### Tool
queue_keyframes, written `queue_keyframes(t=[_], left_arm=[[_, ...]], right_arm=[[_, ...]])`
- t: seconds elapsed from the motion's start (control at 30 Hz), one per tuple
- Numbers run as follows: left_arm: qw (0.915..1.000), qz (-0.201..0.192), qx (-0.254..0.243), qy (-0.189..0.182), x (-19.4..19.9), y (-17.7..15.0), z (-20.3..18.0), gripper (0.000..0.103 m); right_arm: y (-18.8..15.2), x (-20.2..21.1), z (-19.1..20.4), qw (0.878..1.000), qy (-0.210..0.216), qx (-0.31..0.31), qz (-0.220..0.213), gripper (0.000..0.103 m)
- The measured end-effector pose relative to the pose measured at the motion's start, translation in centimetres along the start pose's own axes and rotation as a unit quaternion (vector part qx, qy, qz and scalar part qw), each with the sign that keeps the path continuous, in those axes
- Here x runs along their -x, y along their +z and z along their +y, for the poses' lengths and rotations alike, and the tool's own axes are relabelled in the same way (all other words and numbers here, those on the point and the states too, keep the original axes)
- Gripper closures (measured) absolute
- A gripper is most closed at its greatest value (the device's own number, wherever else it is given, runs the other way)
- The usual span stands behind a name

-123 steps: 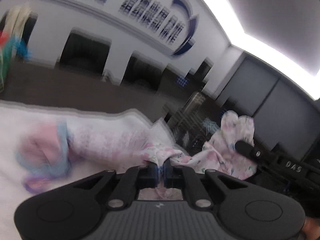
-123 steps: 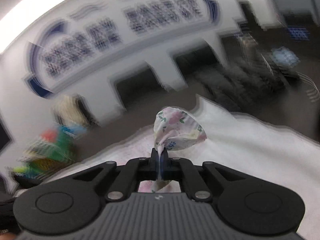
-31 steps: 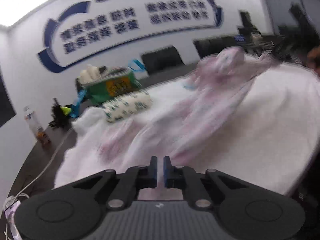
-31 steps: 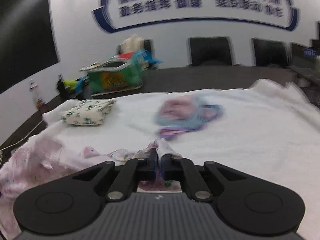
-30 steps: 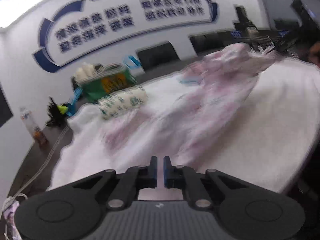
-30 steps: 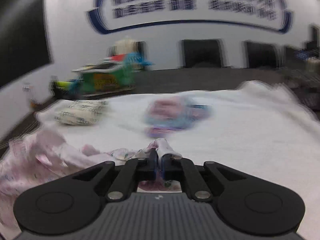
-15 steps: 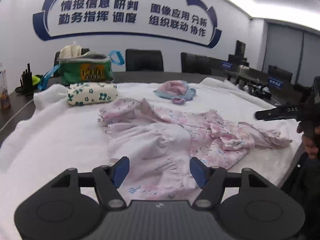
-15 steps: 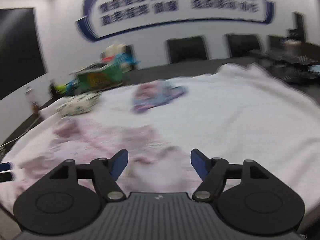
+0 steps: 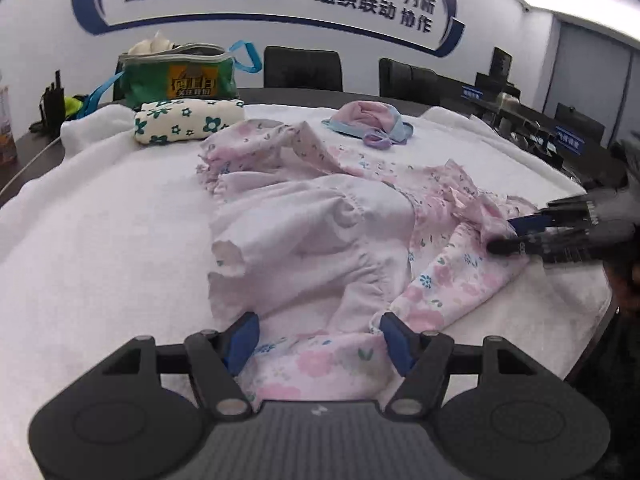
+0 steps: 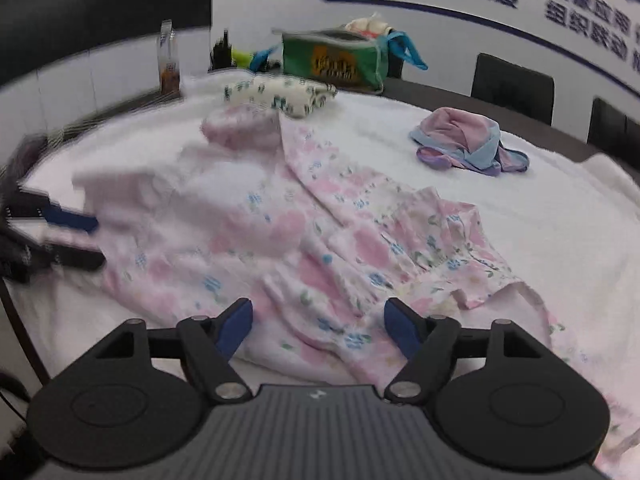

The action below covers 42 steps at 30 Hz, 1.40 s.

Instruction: Fold clothes

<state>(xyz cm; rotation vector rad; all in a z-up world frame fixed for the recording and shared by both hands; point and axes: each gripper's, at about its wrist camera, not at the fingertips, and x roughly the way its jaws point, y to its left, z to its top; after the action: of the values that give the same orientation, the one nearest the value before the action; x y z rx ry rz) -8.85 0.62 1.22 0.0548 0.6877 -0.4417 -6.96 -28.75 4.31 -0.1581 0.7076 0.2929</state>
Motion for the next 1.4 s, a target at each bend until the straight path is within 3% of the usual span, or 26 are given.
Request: queue_keyframes(t=[0.03, 0.07, 0.13, 0.17, 0.27, 0.33, 0.37, 0.4, 0.43, 0.47, 0.5, 0.57, 0.6, 0.63, 0.67, 0.7, 0.77, 0.8, 0.87, 0.93, 1.1, 1.3, 1.37, 1.4], left_arm=[[0.9999, 0.002, -0.009, 0.004, 0.0, 0.0, -0.2, 0.037], [0.9998, 0.004, -0.016, 0.009, -0.1, 0.0, -0.4, 0.037], [0.9994, 0.005, -0.028, 0.018, -0.2, -0.1, -0.8, 0.037], [0.9992, 0.005, -0.033, 0.021, -0.3, -0.2, -1.0, 0.037], [0.9988, 0.004, -0.041, 0.025, -0.4, -0.2, -1.2, 0.037], [0.9988, 0.007, -0.042, 0.024, -0.5, -0.1, -1.1, 0.037], [0.9988, 0.008, -0.043, 0.024, -0.5, 0.0, -1.1, 0.037], [0.9988, 0.011, -0.042, 0.025, -0.5, 0.1, -1.1, 0.037], [0.9988, 0.013, -0.039, 0.026, -0.4, 0.2, -1.1, 0.037], [0.9992, 0.014, -0.030, 0.023, 0.0, 0.4, -1.1, 0.040], [0.9996, 0.012, -0.021, 0.016, 0.5, 0.7, -1.1, 0.040], [0.9986, -0.028, 0.000, -0.046, 2.0, 1.7, -1.0, 0.037], [0.9958, -0.047, 0.009, -0.078, 2.6, 2.2, -1.1, 0.035], [0.9917, -0.061, 0.013, -0.112, 2.7, 3.0, -1.5, 0.032], [0.9882, -0.069, 0.013, -0.136, 2.2, 3.8, -2.2, 0.030], [0.9877, -0.068, 0.010, -0.140, 1.2, 4.6, -3.1, 0.030], [0.9891, -0.063, 0.000, -0.133, -0.8, 6.0, -5.1, 0.033], [0.9911, -0.055, -0.007, -0.121, -2.2, 6.6, -6.3, 0.035], [0.9927, -0.038, -0.011, -0.113, -4.0, 7.2, -7.9, 0.042], [0.9933, -0.025, -0.007, -0.113, -5.2, 7.3, -8.8, 0.042], [0.9918, -0.034, 0.004, -0.123, -7.0, 7.2, -9.7, 0.040], [0.9930, -0.002, -0.002, -0.118, -9.1, 6.7, -9.9, 0.045], [0.9923, 0.014, 0.000, -0.123, -9.5, 6.6, -9.8, 0.075], [0.9920, 0.022, -0.002, -0.124, -9.6, 6.5, -9.8, 0.084]], right_arm=[[0.4, -0.2, -0.9, 1.000, 0.004, -0.016, 0.008, 0.085], [0.9, -0.4, -1.8, 0.999, 0.008, -0.032, 0.015, 0.093], [1.8, -0.2, -4.3, 0.998, 0.004, -0.067, 0.002, 0.096], [2.3, 0.3, -5.8, 0.996, -0.019, -0.089, -0.014, 0.097], [3.1, 2.2, -10.7, 0.975, -0.121, -0.171, -0.074, 0.097], [3.3, 3.0, -12.8, 0.959, -0.187, -0.183, -0.106, 0.096], [3.4, 3.1, -13.8, 0.950, -0.225, -0.184, -0.114, 0.094], [3.7, 2.6, -14.5, 0.940, -0.270, -0.179, -0.108, 0.082], [4.0, 2.2, -15.1, 0.928, -0.314, -0.176, -0.095, 0.057], [4.4, 1.7, -15.7, 0.916, -0.353, -0.177, -0.072, 0.047], [4.6, 1.6, -15.7, 0.907, -0.378, -0.171, -0.063, 0.044], [4.6, 2.4, -13.6, 0.910, -0.379, -0.134, -0.102, 0.043], [4.7, 2.7, -12.5, 0.917, -0.364, -0.113, -0.120, 0.037], [4.8, 2.6, -11.4, 0.937, -0.312, -0.088, -0.130, 0.029], [5.1, 2.2, -10.2, 0.959, -0.242, -0.066, -0.132, 0.028], [5.5, 1.6, -9.1, 0.975, -0.176, -0.045, -0.130, 0.028], [6.4, -0.5, -7.5, 0.991, -0.073, -0.008, -0.111, 0.028], [6.8, -1.5, -6.8, 0.993, -0.055, 0.014, -0.103, 0.030], [7.4, -3.6, -5.8, 0.995, -0.036, 0.054, -0.078, 0.042], [7.7, -4.7, -6.2, 0.997, -0.012, 0.057, -0.054, 0.052], [6.6, -4.7, -8.0, 0.996, 0.041, 0.068, -0.045, 0.052], [5.8, -6.0, -7.7, 0.990, 0.084, 0.111, -0.031, 0.052], [5.7, -6.6, -7.4, 0.987, 0.100, 0.122, -0.026, 0.052], [5.9, -7.2, -7.2, 0.986, 0.106, 0.126, -0.020, 0.052]])
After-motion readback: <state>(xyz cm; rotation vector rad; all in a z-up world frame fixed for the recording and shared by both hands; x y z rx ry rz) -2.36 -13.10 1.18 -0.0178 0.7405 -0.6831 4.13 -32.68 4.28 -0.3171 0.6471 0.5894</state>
